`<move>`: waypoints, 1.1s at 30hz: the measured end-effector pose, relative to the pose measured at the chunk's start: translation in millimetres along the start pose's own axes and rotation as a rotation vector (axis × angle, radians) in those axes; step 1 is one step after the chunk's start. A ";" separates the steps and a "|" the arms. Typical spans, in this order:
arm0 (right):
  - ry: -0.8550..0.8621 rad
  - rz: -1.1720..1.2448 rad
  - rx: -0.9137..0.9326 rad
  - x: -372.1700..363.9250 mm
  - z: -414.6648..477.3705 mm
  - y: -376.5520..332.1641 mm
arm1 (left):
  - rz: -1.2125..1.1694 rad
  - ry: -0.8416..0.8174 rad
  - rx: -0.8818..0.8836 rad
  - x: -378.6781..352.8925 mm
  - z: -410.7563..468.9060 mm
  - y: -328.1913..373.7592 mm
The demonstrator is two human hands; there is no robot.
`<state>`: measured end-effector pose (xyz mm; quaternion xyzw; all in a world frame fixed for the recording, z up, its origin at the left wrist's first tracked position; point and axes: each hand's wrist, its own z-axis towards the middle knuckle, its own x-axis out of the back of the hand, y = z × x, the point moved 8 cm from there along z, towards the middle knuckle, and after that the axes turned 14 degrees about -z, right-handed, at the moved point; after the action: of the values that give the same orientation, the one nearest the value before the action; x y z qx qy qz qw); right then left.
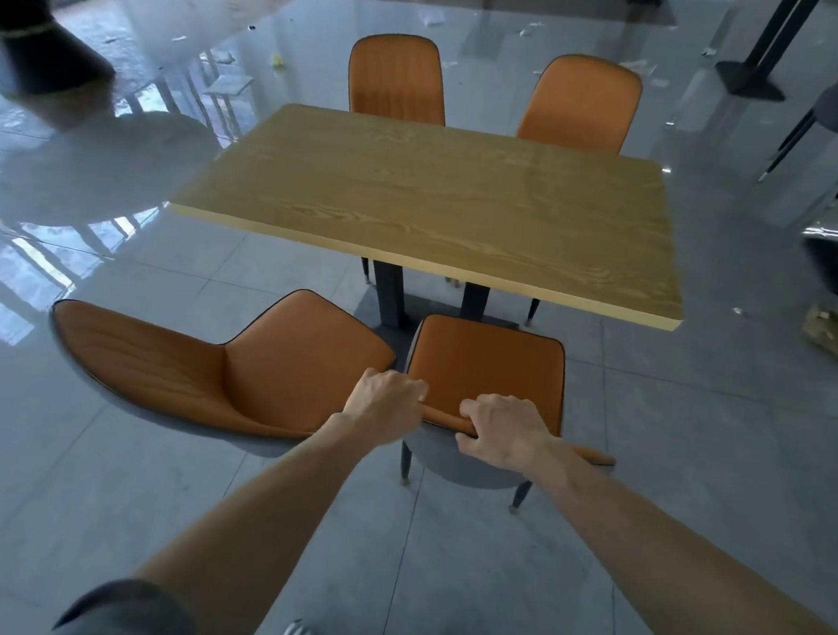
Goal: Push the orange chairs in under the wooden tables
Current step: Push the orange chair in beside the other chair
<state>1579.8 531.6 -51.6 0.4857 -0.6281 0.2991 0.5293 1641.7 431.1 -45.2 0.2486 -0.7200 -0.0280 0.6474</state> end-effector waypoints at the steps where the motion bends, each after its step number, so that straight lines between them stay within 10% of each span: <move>1: 0.028 0.001 -0.007 8.8 6.8 -11.0 | 0.013 0.017 0.000 7.0 -3.3 -12.0; 20: 0.078 0.130 -0.083 103.2 175.2 -311.0 | -0.079 0.003 -0.045 143.1 -122.8 -334.3; 33: -0.096 0.189 -0.155 85.6 248.0 -416.5 | 0.201 -0.365 -0.057 119.2 -126.3 -481.0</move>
<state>1875.8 140.3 -92.1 0.3957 -0.7169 0.2744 0.5042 1911.3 -1.2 -89.6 0.1476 -0.8455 -0.0282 0.5124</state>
